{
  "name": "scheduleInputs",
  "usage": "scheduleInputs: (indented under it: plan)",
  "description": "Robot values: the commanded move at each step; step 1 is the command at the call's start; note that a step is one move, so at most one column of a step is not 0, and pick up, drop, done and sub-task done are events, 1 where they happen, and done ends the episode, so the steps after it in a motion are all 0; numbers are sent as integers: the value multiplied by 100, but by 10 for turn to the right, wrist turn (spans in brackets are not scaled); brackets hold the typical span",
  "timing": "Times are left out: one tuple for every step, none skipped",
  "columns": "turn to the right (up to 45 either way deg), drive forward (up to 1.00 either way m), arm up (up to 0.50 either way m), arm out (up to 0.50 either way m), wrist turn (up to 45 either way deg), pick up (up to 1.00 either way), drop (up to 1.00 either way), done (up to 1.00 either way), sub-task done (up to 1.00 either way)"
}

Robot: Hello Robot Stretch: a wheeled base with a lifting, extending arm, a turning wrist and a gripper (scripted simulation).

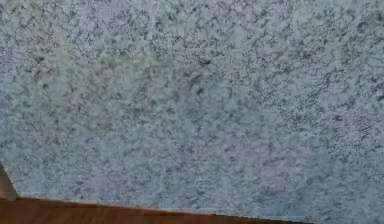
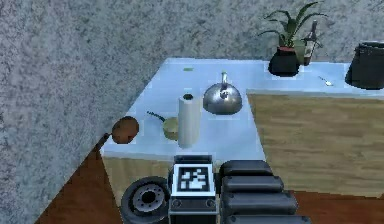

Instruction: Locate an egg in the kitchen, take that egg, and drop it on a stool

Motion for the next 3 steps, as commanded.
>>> scheduleInputs:
  plan:
    - [-450, 0, 0, 0, 0, 0, 0, 0, 0]
    - [-450, 0, 0, 0, 0, 0, 0, 0, 0]
    - [-60, 0, 0, 0, 0, 0, 0, 0, 0]
